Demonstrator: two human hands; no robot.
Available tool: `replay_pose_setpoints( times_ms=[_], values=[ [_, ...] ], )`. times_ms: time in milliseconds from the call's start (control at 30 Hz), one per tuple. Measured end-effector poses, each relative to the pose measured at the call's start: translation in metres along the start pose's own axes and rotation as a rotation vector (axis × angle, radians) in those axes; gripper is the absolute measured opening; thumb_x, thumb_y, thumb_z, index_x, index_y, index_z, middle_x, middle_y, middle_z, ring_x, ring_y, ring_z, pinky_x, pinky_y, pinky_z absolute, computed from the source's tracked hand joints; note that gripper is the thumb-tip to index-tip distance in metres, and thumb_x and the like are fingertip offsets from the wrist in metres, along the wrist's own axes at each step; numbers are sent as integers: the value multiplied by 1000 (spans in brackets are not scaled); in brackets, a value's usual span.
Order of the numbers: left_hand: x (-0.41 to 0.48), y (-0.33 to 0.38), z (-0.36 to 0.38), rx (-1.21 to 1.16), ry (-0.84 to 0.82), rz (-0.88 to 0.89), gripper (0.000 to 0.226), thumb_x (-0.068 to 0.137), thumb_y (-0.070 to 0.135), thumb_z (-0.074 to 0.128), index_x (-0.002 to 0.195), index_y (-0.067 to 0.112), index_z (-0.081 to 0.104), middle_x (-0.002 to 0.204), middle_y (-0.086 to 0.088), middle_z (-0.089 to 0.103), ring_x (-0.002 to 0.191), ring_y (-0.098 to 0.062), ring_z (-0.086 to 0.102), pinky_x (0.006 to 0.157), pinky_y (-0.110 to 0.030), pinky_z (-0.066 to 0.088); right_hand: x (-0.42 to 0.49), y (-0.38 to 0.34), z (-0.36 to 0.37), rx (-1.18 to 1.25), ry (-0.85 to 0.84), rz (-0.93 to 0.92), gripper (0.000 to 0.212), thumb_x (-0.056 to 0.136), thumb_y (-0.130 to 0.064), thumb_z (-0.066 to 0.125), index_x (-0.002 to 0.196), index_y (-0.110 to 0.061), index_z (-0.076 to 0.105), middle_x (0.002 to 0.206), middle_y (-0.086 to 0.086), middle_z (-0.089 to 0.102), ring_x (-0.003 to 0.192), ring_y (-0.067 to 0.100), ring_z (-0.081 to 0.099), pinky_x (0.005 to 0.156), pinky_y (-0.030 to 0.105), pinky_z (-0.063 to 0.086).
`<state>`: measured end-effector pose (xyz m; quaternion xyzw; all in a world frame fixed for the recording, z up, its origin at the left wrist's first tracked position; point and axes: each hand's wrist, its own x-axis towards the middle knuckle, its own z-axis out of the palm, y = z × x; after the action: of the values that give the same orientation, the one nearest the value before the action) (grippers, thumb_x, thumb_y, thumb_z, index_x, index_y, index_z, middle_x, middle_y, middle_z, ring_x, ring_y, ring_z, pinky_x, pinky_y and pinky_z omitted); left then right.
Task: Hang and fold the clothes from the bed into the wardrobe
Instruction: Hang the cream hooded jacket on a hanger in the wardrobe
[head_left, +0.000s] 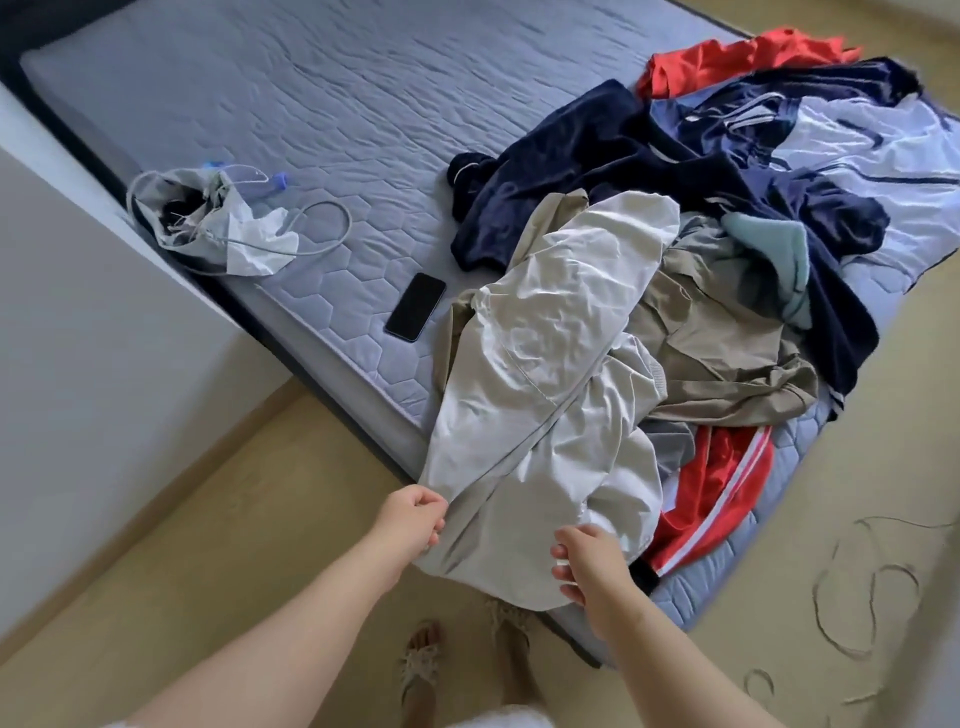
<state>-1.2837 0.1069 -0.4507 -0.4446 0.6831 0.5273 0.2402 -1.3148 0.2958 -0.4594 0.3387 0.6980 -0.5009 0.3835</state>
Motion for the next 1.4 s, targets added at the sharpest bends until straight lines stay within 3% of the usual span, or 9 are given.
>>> replay_pose_setpoints(
  times_ms=[200, 333, 533, 667, 767, 933, 1000, 1133, 1400],
  values=[
    [73, -4, 28, 71, 65, -110, 20, 91, 10, 45, 74, 16, 53, 72, -3, 52, 58, -16, 45, 46, -21, 34, 81, -16, -10, -222, 125, -73, 30, 88, -13, 50, 117, -10, 51, 109, 8, 55, 88, 21, 50, 71, 30, 38],
    [112, -12, 42, 107, 97, -150, 3, 90, 15, 53, 88, 17, 54, 103, -6, 53, 74, -15, 49, 58, -24, 38, 117, -9, -12, -301, 88, -56, 43, 85, -18, 56, 127, -12, 47, 123, 8, 52, 93, 20, 51, 73, 28, 37],
    [168, -22, 58, -65, 125, -225, 91, 83, 19, 68, 150, 18, 6, 155, -5, 15, 137, -27, 27, 108, -40, 27, 148, 6, -1, -291, 64, -85, 67, 78, -24, 67, 134, -22, 30, 120, -4, 47, 101, 20, 54, 85, 35, 46],
    [174, -42, 68, 5, -53, -392, 83, 85, 23, 66, 149, 16, 13, 138, -11, 44, 116, -27, 50, 98, -40, 41, 154, 9, -1, -261, 140, -107, 54, 81, -5, 56, 128, -25, 40, 109, -7, 48, 78, 7, 51, 69, 26, 40],
    [167, -56, 71, 384, 2, -297, 72, 87, 32, 61, 146, 27, 20, 148, -7, 31, 135, -32, 26, 110, -45, 28, 148, 8, 0, -210, 109, -88, 48, 81, -2, 53, 122, -24, 44, 113, -4, 47, 79, 5, 49, 69, 27, 43],
    [181, -43, 56, 119, 64, -202, 97, 82, 24, 70, 149, 26, 1, 156, -6, 6, 141, -30, 18, 109, -45, 26, 145, 1, 4, -144, 108, -65, 33, 84, -5, 46, 108, -27, 47, 110, -3, 47, 79, 9, 51, 72, 32, 46],
    [191, -46, 57, 81, 11, -199, 94, 83, 22, 68, 150, 20, 2, 155, -7, 16, 138, -29, 25, 110, -44, 29, 151, 3, 6, -133, 124, -52, 30, 83, -6, 45, 106, -25, 48, 108, -1, 51, 77, 14, 53, 69, 33, 45],
    [193, -54, 76, 201, -72, -213, 47, 90, 24, 58, 130, 2, 46, 125, -13, 54, 109, -30, 52, 89, -34, 44, 159, 12, 9, -109, 162, -61, 26, 85, -6, 44, 106, -20, 51, 105, 4, 54, 67, 14, 49, 56, 27, 39],
    [127, -22, 34, -10, 10, -80, 35, 94, 28, 52, 118, 4, 57, 114, -11, 62, 101, -27, 58, 83, -30, 43, 109, -6, 5, -94, 168, -93, 23, 86, -1, 45, 99, -18, 53, 93, 3, 54, 65, 15, 49, 52, 25, 37]
  ],
)
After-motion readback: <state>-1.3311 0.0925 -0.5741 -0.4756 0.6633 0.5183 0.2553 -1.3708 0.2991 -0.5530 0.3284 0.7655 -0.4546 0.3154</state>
